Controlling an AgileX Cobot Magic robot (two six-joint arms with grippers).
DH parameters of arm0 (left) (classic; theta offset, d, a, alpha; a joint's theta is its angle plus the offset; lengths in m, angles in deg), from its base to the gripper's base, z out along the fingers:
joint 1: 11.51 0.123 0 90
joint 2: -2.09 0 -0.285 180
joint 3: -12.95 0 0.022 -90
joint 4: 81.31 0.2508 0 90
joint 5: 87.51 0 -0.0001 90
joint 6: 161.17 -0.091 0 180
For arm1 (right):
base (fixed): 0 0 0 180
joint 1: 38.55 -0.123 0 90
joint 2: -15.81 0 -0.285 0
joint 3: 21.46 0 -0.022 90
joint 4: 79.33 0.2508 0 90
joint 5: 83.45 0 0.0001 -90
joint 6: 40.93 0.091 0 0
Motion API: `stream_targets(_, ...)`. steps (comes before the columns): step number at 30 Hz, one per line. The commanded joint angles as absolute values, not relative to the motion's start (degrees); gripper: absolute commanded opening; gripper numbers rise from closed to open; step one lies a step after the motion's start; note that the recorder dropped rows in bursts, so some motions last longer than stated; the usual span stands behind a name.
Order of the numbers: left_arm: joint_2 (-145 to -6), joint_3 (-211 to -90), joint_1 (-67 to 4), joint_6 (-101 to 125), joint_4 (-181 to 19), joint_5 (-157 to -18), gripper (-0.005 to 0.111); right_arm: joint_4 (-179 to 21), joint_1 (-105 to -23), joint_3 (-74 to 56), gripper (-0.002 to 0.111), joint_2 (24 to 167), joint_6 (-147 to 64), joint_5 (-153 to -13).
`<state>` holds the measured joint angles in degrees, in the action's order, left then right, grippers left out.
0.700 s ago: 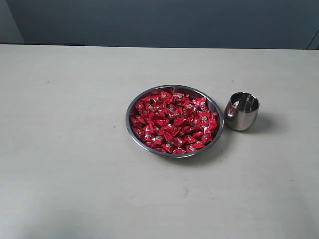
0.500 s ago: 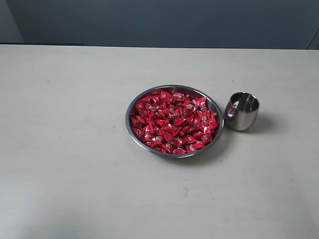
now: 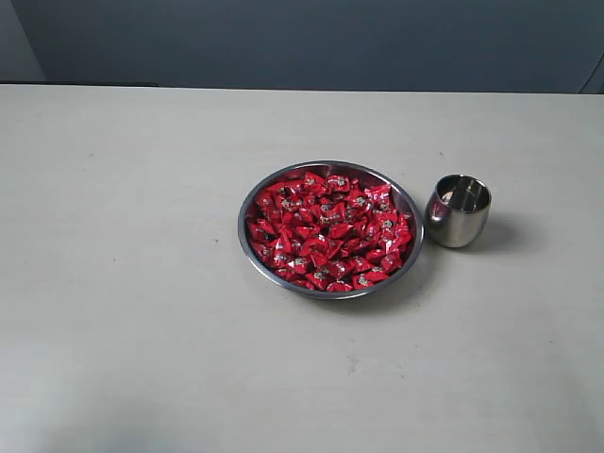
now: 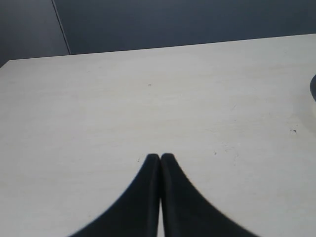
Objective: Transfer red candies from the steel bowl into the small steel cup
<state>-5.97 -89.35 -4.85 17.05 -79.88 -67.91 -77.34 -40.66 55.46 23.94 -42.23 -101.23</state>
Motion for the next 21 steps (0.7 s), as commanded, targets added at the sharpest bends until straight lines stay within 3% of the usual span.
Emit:
stream_targets(1, -5.7, -89.8, -5.3, 17.1, -79.8, -68.2, 0.000, -77.4, -40.4, 55.8, -0.001, 23.6, -42.4, -101.0)
stream_targets(12, -5.7, -89.8, -5.3, 17.1, -79.8, -68.2, 0.000, -77.3, -40.4, 50.0, -0.001, 24.6, -42.4, -101.2)
stream_targets(21, -5.7, -89.8, -5.3, 17.1, -79.8, -68.2, 0.000, -77.3, -40.4, 36.8, -0.001, 36.8, -42.4, -101.2)
